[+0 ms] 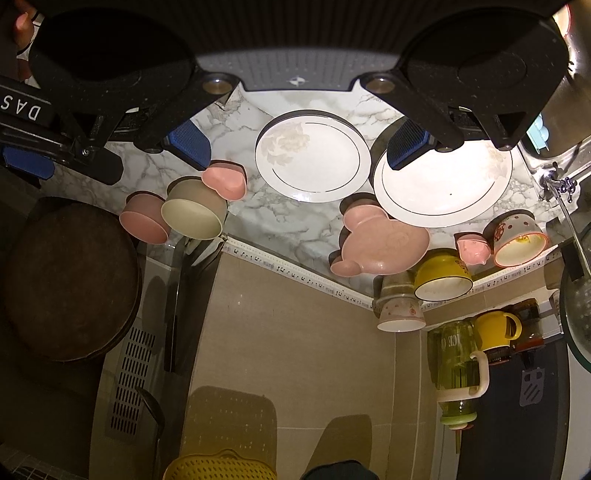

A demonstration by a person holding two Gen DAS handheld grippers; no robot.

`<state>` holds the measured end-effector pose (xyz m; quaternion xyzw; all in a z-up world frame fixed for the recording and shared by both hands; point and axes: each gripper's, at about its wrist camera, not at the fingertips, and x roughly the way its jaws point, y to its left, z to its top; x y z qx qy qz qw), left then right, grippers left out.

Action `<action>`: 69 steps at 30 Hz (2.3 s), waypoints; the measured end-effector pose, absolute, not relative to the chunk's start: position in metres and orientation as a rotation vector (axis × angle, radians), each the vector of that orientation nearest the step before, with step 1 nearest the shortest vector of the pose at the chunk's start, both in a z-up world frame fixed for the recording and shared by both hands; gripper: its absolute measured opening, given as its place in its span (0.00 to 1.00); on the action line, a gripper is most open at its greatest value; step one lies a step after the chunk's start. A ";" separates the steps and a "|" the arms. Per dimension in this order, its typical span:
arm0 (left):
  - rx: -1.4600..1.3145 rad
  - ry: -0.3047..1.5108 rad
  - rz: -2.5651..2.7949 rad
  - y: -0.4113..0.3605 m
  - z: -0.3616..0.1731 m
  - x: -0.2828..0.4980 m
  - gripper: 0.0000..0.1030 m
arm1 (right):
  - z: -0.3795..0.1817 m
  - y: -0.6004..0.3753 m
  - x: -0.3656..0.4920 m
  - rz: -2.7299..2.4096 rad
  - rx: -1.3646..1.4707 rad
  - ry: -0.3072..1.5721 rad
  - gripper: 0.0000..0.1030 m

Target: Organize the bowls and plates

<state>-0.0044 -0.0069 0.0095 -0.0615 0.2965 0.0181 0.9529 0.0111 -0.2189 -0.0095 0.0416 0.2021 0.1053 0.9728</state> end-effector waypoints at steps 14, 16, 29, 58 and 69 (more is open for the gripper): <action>-0.129 0.595 0.032 -0.006 0.011 -0.006 0.99 | -0.009 -0.218 0.008 0.211 0.093 0.403 1.00; -0.129 0.594 0.033 -0.007 0.012 -0.006 0.99 | -0.009 -0.219 0.008 0.213 0.094 0.402 1.00; -0.133 0.592 0.031 -0.004 0.012 -0.007 0.99 | -0.009 -0.218 0.007 0.211 0.092 0.399 1.00; -0.158 0.591 0.019 0.013 0.005 -0.005 0.99 | -0.008 -0.199 0.009 0.216 0.077 0.399 0.99; -0.144 0.586 -0.003 0.006 -0.002 0.018 0.99 | -0.013 -0.215 0.034 0.179 0.067 0.428 0.98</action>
